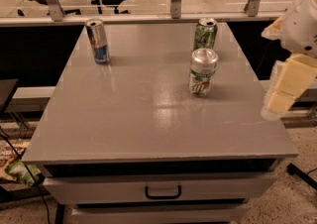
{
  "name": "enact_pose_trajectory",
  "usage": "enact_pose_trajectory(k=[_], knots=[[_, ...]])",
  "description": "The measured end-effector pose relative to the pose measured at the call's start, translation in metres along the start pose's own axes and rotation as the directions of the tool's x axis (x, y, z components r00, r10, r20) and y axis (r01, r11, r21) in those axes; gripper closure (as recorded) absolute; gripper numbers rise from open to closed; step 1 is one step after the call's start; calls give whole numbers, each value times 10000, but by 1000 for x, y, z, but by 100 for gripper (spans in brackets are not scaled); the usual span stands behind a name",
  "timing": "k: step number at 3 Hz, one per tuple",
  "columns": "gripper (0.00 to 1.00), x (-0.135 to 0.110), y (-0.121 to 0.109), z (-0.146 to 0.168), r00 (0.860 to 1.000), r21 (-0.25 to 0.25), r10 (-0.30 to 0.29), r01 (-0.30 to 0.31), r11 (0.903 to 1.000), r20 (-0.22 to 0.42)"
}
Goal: Move redbull can near 7up can
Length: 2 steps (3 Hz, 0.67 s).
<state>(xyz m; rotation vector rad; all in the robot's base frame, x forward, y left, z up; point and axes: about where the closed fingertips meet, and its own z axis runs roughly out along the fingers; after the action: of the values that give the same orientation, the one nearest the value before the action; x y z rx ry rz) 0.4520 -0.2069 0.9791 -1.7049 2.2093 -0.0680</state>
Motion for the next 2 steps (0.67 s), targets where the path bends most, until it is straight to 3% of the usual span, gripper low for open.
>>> enact_pose_trajectory(k=[2], knots=[[0, -85, -85, 29, 9909, 340, 662, -706, 9969, 1169]])
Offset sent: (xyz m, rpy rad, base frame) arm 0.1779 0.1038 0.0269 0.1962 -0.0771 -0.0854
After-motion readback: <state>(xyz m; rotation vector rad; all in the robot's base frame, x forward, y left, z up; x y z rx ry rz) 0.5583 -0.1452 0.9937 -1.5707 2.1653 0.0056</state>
